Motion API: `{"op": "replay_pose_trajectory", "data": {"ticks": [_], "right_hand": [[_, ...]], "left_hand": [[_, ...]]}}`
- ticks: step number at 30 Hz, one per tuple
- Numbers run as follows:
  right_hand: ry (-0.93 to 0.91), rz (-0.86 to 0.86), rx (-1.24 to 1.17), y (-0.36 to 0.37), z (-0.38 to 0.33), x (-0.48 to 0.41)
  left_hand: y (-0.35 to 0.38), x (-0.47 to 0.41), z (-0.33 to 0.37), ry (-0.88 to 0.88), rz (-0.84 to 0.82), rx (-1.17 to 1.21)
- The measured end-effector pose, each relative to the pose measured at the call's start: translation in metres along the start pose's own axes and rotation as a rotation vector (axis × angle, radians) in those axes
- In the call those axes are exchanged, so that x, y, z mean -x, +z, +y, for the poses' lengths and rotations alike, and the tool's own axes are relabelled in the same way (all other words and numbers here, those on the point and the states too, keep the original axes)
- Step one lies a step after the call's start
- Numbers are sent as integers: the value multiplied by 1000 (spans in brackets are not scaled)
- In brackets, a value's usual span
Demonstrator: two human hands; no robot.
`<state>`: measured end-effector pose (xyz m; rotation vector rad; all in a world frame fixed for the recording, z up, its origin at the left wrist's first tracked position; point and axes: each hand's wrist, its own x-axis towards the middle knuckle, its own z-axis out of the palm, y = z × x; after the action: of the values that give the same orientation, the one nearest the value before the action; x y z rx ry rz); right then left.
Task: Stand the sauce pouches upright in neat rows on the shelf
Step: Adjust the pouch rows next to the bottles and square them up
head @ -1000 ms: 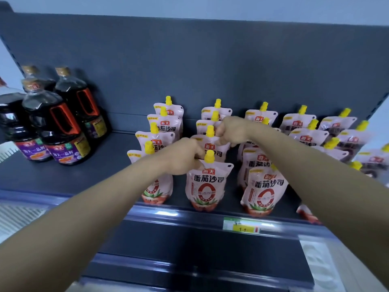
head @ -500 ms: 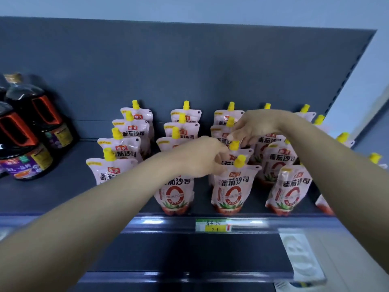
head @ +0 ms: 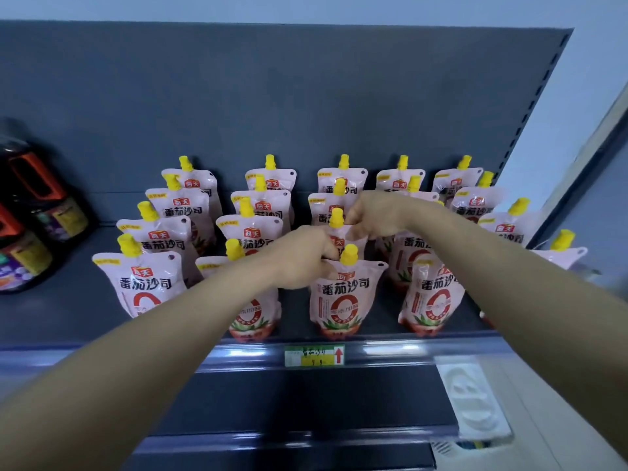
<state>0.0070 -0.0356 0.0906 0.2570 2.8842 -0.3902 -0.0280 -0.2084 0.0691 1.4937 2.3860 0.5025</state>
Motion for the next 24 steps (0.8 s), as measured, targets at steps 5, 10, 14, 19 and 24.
{"op": "replay_pose_trajectory", "data": {"ticks": [5,10,14,19,24], "right_hand": [[-25,43,45,4,6,-2],[-47,80,12,6,15,-3],[-60,68,-42,6,20,1],[-40,186,-142,-11,27,18],[-13,367,-142,-22,34,42]], "left_hand": [[6,3,-2,-43,58,115],[9,2,0,-82,112,94],[8,2,4,-97,95,84],[8,-3,2,-124,73,95],[0,0,7,-100,27,32]]}}
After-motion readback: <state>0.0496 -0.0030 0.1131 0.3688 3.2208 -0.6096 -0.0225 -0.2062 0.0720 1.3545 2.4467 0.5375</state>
